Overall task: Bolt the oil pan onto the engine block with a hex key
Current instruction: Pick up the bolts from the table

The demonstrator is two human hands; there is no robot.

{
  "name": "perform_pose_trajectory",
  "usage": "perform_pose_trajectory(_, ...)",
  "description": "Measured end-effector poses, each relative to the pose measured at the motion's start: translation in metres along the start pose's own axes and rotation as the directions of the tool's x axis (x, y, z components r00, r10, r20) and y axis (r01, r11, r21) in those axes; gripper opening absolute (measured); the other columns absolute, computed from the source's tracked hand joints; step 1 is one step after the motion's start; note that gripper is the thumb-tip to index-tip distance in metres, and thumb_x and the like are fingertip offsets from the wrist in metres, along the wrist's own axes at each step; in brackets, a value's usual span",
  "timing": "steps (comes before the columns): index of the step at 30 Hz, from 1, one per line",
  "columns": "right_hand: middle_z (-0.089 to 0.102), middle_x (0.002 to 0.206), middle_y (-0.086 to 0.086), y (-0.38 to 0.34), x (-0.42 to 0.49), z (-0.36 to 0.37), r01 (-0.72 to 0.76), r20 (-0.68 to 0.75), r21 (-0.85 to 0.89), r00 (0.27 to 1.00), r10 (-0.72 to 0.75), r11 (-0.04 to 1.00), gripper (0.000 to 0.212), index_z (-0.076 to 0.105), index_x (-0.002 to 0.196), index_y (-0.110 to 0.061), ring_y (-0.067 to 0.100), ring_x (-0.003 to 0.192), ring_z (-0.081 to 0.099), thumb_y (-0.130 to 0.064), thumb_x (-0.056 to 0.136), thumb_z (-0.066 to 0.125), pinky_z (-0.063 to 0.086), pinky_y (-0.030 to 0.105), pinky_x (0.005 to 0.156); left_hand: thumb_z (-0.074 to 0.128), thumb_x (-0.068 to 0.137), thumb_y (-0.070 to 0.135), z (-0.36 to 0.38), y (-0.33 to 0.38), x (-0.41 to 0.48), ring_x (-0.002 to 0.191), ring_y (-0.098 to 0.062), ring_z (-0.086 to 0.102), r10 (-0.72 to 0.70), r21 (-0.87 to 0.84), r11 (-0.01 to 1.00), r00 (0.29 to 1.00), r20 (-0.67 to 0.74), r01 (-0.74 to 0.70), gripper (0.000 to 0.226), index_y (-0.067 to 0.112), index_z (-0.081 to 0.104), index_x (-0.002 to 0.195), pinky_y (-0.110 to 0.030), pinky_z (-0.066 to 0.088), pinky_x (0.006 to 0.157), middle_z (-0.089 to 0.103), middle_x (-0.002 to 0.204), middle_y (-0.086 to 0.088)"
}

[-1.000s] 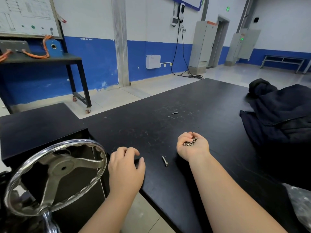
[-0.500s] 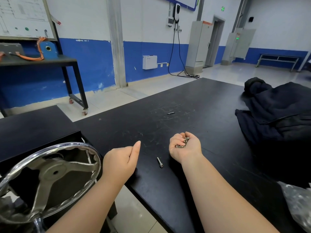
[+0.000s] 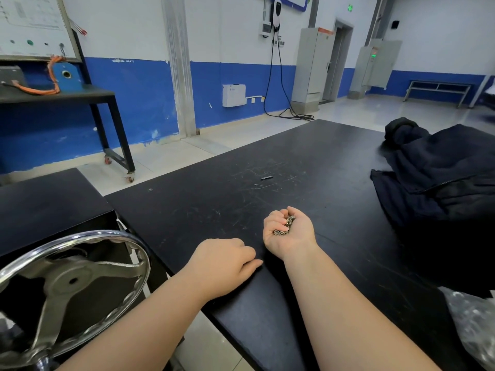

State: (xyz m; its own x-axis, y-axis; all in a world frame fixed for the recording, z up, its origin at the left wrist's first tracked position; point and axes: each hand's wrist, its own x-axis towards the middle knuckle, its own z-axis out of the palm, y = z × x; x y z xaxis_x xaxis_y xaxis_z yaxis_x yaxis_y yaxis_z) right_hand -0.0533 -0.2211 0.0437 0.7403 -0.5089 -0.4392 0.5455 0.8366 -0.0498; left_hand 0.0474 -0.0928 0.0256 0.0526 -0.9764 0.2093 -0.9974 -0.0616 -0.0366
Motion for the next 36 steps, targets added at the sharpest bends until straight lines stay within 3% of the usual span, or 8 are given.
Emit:
perform_pose_trajectory(10, 0.039, 0.044, -0.001, 0.003, -0.003, 0.001, 0.009, -0.018, -0.031, 1.0, -0.01, 0.999, 0.038, 0.044, 0.058, -0.014, 0.01, 0.027, 0.032, -0.028, 0.093, 0.045, 0.022, 0.01, 0.027, 0.025, 0.1, 0.036, 0.005, 0.013, 0.006, 0.076, -0.023, 0.057, -0.197, 0.13, 0.972, 0.98, 0.014, 0.194, 0.026, 0.017, 0.038, 0.114, -0.03, 0.032, 0.055, 0.054, 0.103, 0.0)
perform_pose_trajectory(22, 0.038, 0.044, -0.003, 0.006, -0.004, 0.002, 0.02, -0.014, -0.047, 1.0, -0.021, 0.999, 0.041, 0.043, 0.055, -0.014, 0.01, 0.027, 0.032, -0.029, 0.093, 0.044, 0.023, 0.01, 0.027, 0.019, 0.099, 0.05, 0.005, 0.017, 0.007, 0.076, -0.02, 0.06, -0.211, 0.233, 0.951, 0.977, 0.013, 0.202, 0.051, 0.019, 0.059, 0.091, -0.025, 0.024, 0.05, 0.057, 0.091, 0.002)
perform_pose_trajectory(27, 0.038, 0.043, -0.003, 0.008, -0.004, 0.002, 0.032, -0.011, -0.038, 0.999, -0.032, 0.999, 0.04, 0.043, 0.056, -0.015, 0.009, 0.027, 0.032, -0.029, 0.093, 0.044, 0.023, 0.01, 0.028, 0.013, 0.096, 0.056, 0.003, 0.016, 0.003, 0.059, -0.016, 0.041, -0.198, 0.204, 0.955, 0.976, -0.092, 0.213, 0.054, 0.02, 0.038, 0.066, -0.027, 0.016, 0.044, 0.038, 0.066, 0.007)
perform_pose_trajectory(30, 0.037, 0.043, -0.003, 0.008, -0.005, 0.003, 0.042, -0.009, -0.038, 0.999, -0.042, 0.998, 0.038, 0.041, 0.057, -0.016, 0.009, 0.027, 0.032, -0.029, 0.093, 0.044, 0.022, 0.01, 0.028, 0.021, 0.094, 0.057, -0.002, 0.016, 0.005, 0.055, -0.017, 0.042, -0.406, -0.131, 0.912, 0.9, -0.162, 0.388, 0.057, 0.02, 0.031, 0.053, -0.028, 0.026, 0.047, 0.036, 0.05, 0.006)
perform_pose_trajectory(31, 0.037, 0.043, -0.003, 0.009, -0.005, 0.003, 0.046, -0.012, -0.042, 0.999, -0.046, 0.998, 0.038, 0.041, 0.057, -0.016, 0.009, 0.027, 0.032, -0.028, 0.093, 0.044, 0.022, 0.01, 0.029, 0.03, 0.093, 0.056, -0.005, 0.018, 0.007, 0.05, -0.016, 0.041, -0.542, -0.455, 0.78, 0.828, -0.147, 0.429, 0.058, 0.02, 0.033, 0.048, -0.028, 0.029, 0.049, 0.037, 0.044, 0.005)
perform_pose_trajectory(33, 0.036, 0.043, -0.004, 0.011, -0.007, 0.006, 0.064, -0.029, -0.054, 0.997, -0.065, 0.997, 0.038, 0.041, 0.056, -0.016, 0.009, 0.027, 0.031, -0.028, 0.092, 0.045, 0.022, 0.009, 0.03, 0.04, 0.092, 0.051, -0.013, 0.024, 0.013, 0.037, -0.013, 0.033, -0.72, -0.943, 0.148, 0.686, 0.105, 0.3, 0.06, 0.02, 0.037, 0.041, -0.024, 0.027, 0.043, 0.034, 0.038, 0.006)
perform_pose_trajectory(35, 0.036, 0.044, -0.004, 0.017, -0.009, 0.01, 0.103, -0.039, -0.077, 0.994, -0.106, 0.992, 0.039, 0.04, 0.054, -0.016, 0.009, 0.028, 0.03, -0.027, 0.091, 0.045, 0.022, 0.01, 0.03, 0.04, 0.094, 0.051, -0.019, 0.027, 0.02, 0.028, -0.01, 0.023, -0.64, -0.858, -0.504, 0.624, 0.449, 0.101, 0.055, 0.017, 0.049, 0.052, -0.016, 0.019, 0.033, 0.031, 0.038, 0.003)
perform_pose_trajectory(36, 0.035, 0.044, -0.004, 0.022, -0.01, 0.013, 0.131, -0.035, -0.097, 0.99, -0.135, 0.987, 0.038, 0.04, 0.054, -0.016, 0.009, 0.029, 0.029, -0.027, 0.091, 0.045, 0.021, 0.011, 0.03, 0.039, 0.095, 0.051, -0.022, 0.03, 0.022, 0.027, -0.008, 0.021, -0.534, -0.716, -0.697, 0.63, 0.564, 0.05, 0.053, 0.012, 0.053, 0.062, -0.013, 0.017, 0.03, 0.029, 0.038, 0.003)
